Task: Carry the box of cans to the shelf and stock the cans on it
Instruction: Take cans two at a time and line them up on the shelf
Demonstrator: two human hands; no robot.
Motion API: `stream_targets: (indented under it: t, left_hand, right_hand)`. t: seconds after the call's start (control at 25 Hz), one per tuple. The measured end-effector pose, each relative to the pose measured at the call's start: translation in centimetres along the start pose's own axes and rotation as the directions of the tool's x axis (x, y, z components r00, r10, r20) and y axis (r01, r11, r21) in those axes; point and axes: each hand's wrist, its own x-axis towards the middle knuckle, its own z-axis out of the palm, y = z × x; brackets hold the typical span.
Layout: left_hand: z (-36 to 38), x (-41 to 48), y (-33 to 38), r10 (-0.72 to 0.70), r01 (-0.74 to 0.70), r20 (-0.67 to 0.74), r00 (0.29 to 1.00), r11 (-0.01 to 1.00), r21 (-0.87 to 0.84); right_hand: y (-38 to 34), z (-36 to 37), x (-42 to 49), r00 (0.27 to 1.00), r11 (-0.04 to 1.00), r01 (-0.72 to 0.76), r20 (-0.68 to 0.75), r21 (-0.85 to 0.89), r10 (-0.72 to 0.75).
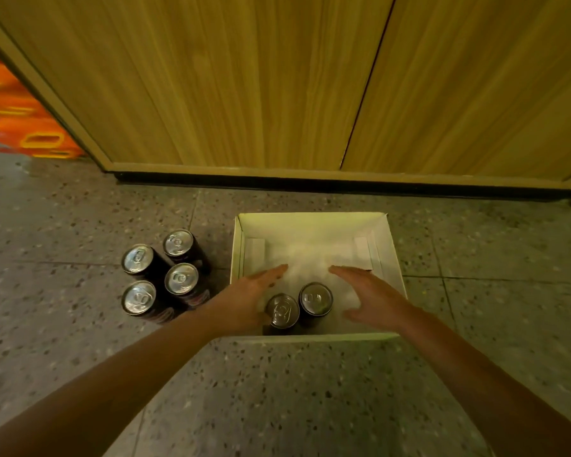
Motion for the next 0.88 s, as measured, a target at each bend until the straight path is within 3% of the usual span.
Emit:
stream_targets:
  t: [0.12, 0.32, 0.44, 0.56, 0.76, 0.88]
  left_hand:
    - [0.5, 0.5, -1.4, -0.007, 0.024, 0.094, 0.996, 0.984, -0.178]
    - [2.0, 0.9, -1.8, 0.016, -0.010, 0.046, 0.999, 0.991, -0.133]
    - [2.5, 1.5, -2.0, 0.010, -0.008, 0.015, 1.000, 0.995, -0.100]
    - [2.9, 1.7, -2.2, -0.007, 0.007, 0.000, 1.000, 0.983, -0.182]
    - [4.6, 2.2, -1.9, -0.064, 0.008, -0.077, 0.995, 0.822, -0.569]
    - [5.4, 2.7, -1.8, -0.077, -0.005, -0.174, 0.982, 0.902, -0.432]
  right_hand:
    - [0.0, 1.6, 0.4, 0.999, 0.986, 0.033, 0.018, 0.164, -0.036]
    - [-0.5, 3.3, 1.3, 0.999, 0.905, 0.025, -0.032, 0.425, -0.012]
    - [-0.5, 3.9, 1.8, 0.999, 0.883, 0.009, -0.045, 0.469, 0.014]
    - [-0.3, 4.1, 2.2, 0.998, 0.863, 0.014, -0.066, 0.504, 0.022]
    - [0.4, 4.3, 2.9, 0.986, 0.849, -0.007, -0.139, 0.529, 0.095]
    - [0.2, 4.5, 3.1, 0.983, 0.847, 0.008, -0.159, 0.532, 0.090]
